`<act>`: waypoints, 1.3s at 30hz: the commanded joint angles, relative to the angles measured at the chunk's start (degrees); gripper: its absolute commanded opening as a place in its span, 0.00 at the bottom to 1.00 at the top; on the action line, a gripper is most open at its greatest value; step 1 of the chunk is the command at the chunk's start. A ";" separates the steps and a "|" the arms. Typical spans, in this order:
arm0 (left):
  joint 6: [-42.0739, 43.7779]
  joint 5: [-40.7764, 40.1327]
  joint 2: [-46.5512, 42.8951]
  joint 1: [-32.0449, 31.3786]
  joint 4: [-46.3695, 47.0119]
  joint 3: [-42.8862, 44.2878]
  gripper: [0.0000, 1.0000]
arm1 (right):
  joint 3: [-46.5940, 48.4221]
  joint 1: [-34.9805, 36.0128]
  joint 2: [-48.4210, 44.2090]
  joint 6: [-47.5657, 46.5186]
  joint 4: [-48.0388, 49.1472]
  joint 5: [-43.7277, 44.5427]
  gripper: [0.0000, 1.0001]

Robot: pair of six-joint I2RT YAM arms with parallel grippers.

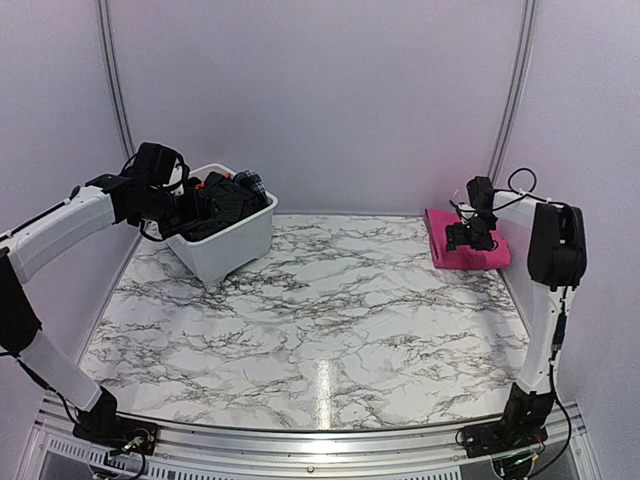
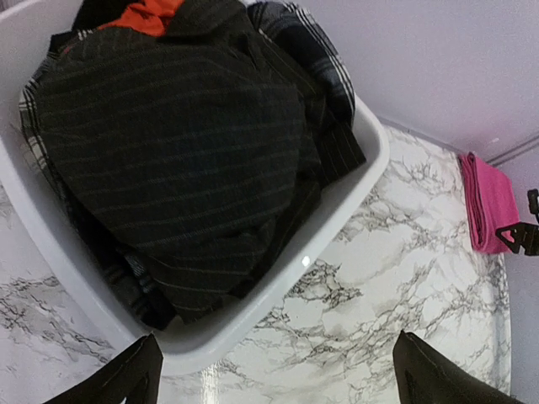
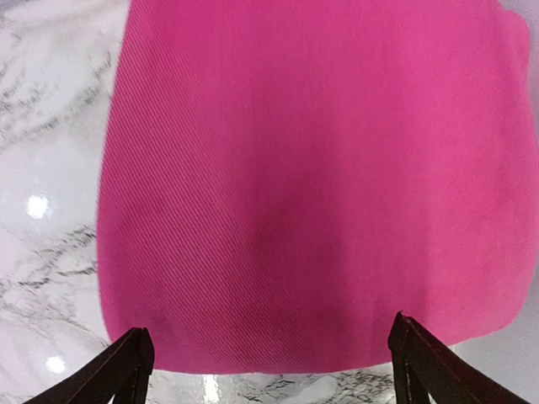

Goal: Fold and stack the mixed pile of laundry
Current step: Move the rectangle-folded trousers to the corner of the board.

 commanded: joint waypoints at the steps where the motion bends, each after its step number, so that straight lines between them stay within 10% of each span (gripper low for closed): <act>1: 0.45 -1.07 0.83 3.77 -0.97 6.37 0.99 | 6.52 3.10 -7.99 -0.04 -1.55 1.37 0.97; 21: 10.81 -1.22 30.68 7.75 -11.17 30.97 0.96 | -5.01 -0.56 -29.23 10.67 5.02 -24.25 0.99; 31: 12.20 -10.23 30.02 6.83 -13.23 41.17 0.04 | -16.80 -0.46 -34.03 12.56 8.73 -27.52 0.99; 39: 10.45 -10.72 22.57 6.91 -13.13 50.07 0.00 | -17.47 -0.45 -34.39 14.06 10.86 -30.26 0.99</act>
